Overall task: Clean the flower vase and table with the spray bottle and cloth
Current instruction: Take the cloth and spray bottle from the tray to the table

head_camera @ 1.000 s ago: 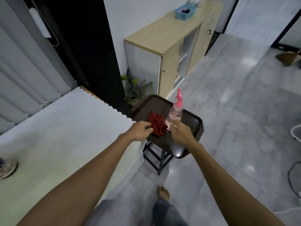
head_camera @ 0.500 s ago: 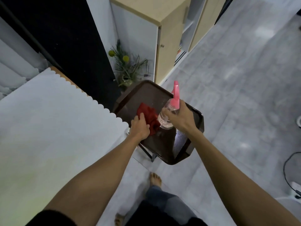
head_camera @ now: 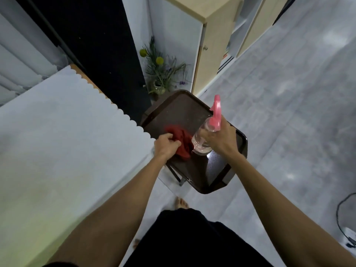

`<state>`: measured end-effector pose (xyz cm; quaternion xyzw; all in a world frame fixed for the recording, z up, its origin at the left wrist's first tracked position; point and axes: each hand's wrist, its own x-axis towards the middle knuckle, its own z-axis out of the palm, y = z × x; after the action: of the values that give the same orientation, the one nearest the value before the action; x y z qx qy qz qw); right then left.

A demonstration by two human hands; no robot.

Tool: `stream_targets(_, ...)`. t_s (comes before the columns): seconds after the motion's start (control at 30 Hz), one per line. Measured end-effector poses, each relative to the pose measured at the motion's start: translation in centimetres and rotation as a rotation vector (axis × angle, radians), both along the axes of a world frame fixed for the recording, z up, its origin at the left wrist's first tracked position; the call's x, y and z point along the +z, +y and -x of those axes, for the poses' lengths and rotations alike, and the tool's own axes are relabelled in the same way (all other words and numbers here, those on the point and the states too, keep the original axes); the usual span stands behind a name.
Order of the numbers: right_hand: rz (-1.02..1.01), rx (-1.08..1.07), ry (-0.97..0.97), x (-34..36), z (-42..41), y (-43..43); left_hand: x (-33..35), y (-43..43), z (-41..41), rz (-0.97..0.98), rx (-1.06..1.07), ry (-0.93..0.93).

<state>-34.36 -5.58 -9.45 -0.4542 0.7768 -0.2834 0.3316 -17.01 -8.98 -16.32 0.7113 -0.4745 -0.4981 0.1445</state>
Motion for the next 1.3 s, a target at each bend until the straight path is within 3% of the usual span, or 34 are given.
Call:
stream_targets(0.27, 0.075, 0.314, -0.035, 6.0, -7.3, 0.4, 6.8, 4.0, -10.6, 0.223, 0.206, 0.030)
stream_targets(0.6, 0.035, 0.869, -0.123, 9.6, -27.9, -0.1, 10.5, 13.1, -29.4, 0.338, 0.697, -0.034)
stream_targets(0.7, 0.036, 0.978, -0.115, 9.8, -33.9, 0.3, 10.2, 15.0, -34.7, 0.335, 0.788, 0.022)
stream_targets(0.9, 0.015, 1.048, -0.068, 9.1, -43.8, 1.5, 7.7, 17.6, -43.4, 0.251, 0.935, 0.222)
stream_targets(1.13, -0.054, 1.060, 0.030, 7.5, -51.2, 2.2, 2.3, 22.3, -49.8, 0.014, 0.910, -0.047)
stream_targets(1.3, -0.088, 0.980, 0.084, 6.5, -53.0, 2.5, 3.6, 21.3, -53.7, 0.092, 0.805, -0.189)
